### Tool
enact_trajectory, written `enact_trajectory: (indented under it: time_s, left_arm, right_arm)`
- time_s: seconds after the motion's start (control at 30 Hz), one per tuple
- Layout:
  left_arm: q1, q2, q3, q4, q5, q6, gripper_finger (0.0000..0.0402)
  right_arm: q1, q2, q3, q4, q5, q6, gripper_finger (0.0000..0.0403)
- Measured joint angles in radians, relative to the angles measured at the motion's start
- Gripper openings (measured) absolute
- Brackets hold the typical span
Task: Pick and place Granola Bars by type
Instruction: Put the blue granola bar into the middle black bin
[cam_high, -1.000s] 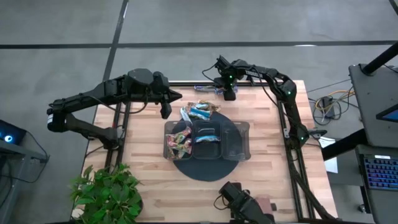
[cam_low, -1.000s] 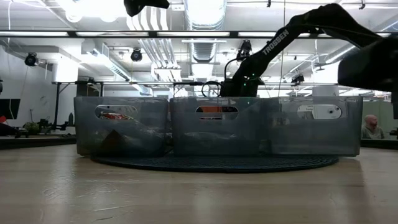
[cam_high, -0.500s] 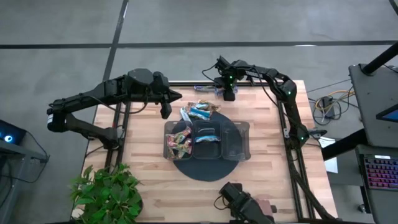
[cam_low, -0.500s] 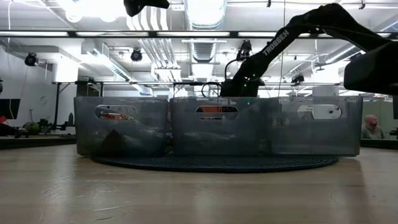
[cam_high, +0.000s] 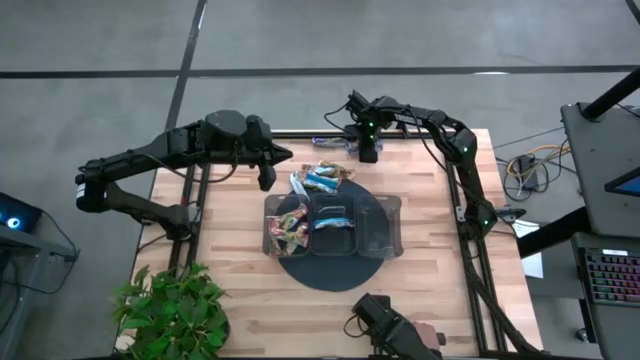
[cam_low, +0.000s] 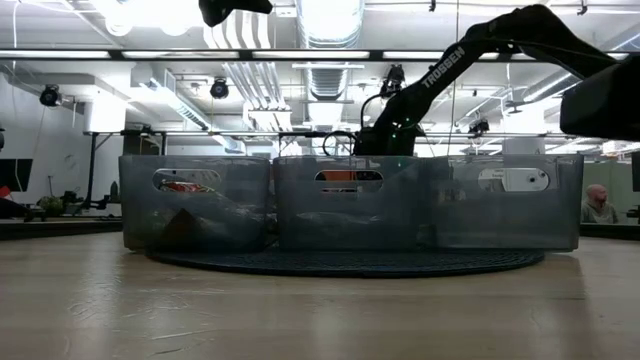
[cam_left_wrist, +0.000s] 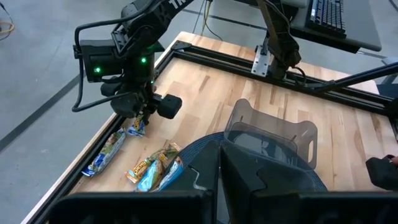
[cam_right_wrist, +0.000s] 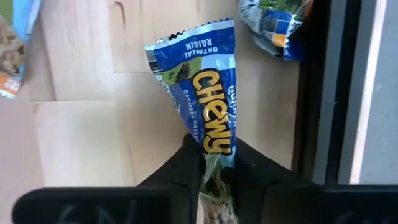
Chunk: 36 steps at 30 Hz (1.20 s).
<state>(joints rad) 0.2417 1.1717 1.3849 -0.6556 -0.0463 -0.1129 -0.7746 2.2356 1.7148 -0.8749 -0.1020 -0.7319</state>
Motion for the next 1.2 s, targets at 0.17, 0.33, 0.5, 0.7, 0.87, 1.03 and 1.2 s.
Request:
enact_trajectory:
  time_s: [0.17, 0.33, 0.5, 0.7, 0.87, 1.03, 1.2]
  left_arm:
    - [0.000, 0.000, 0.000, 0.000, 0.000, 0.000, 0.0000]
    - [0.000, 0.000, 0.000, 0.000, 0.000, 0.005, 0.0000]
    - [0.000, 0.000, 0.000, 0.000, 0.000, 0.007, 0.0000]
    - [0.000, -0.004, 0.000, -0.002, 0.000, 0.008, 0.0000]
    - [0.000, -0.021, 0.000, -0.016, 0.000, 0.008, 0.0000]
    - [0.000, -0.048, 0.000, -0.043, 0.000, 0.008, 0.0000]
    - [0.000, -0.068, 0.000, -0.054, 0.000, 0.008, 0.0000]
  right_arm:
    - [0.004, 0.000, 0.043, -0.052, 0.000, 0.000, 0.0054]
    - [0.008, 0.000, 0.129, -0.128, 0.000, 0.013, 0.0053]
    - [0.024, -0.002, 0.251, -0.213, -0.004, 0.050, 0.0052]
    - [0.077, -0.002, 0.389, -0.335, -0.011, 0.052, 0.0052]
    - [0.141, -0.003, 0.478, -0.419, -0.056, 0.071, 0.0052]
    - [0.197, -0.003, 0.555, -0.465, -0.197, 0.170, 0.0052]
    - [0.257, -0.004, 0.629, -0.500, -0.252, 0.271, 0.0052]
